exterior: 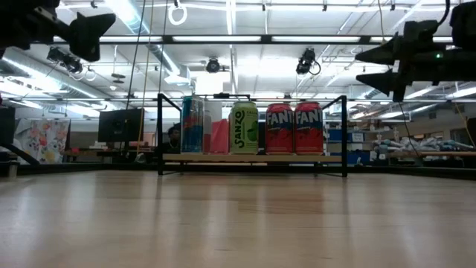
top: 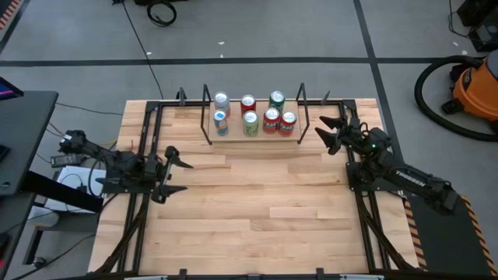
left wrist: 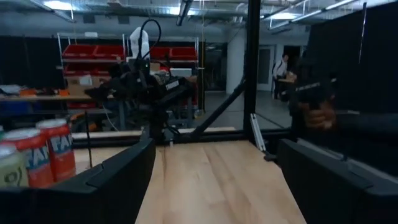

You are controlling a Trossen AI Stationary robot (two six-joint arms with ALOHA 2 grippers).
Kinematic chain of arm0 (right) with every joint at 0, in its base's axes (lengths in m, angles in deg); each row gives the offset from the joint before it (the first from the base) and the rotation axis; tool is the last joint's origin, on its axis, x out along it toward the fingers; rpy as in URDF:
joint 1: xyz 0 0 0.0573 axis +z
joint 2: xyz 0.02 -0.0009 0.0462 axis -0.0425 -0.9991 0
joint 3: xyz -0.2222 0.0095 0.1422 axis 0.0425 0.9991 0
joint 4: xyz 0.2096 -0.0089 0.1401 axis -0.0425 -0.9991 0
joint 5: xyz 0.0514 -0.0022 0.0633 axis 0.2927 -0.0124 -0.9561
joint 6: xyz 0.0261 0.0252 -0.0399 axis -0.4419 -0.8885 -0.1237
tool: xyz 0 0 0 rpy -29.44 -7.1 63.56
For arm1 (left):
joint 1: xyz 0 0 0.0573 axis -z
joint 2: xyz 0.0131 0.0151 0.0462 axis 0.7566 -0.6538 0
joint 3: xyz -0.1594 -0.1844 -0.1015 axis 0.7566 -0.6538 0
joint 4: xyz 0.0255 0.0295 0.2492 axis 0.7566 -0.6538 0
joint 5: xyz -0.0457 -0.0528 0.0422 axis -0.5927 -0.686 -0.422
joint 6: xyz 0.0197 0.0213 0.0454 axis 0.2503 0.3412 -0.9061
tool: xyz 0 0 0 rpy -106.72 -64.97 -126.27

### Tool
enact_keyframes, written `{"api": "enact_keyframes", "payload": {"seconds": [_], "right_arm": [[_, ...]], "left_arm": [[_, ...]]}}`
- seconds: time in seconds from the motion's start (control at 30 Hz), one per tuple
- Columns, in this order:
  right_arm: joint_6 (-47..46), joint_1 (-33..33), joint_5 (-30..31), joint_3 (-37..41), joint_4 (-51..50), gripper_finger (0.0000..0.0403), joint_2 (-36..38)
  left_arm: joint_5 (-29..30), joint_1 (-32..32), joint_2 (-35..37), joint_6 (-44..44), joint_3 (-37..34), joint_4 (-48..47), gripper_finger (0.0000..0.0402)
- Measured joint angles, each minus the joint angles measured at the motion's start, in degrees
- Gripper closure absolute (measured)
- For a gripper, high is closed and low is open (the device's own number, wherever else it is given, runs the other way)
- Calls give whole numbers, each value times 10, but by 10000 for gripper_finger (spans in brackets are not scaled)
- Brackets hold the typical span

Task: Place canned beverage on shelf
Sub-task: Return to Home Position

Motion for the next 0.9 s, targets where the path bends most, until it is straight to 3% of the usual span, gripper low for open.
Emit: {"api": "enact_keyframes", "payload": {"seconds": [0.27,0.43,0.6,0.9], "right_arm": [[-95,-5,-11,11,-13,69,39],[-109,-5,-12,11,-14,68,38],[-109,-5,-13,11,-14,68,37],[-108,-5,-14,11,-14,69,37]], "left_arm": [[-12,0,115,17,-3,-118,54],[-20,2,98,33,-2,-151,54],[-20,2,84,132,-2,-156,54],[-20,2,84,137,-2,-157,54]]}}
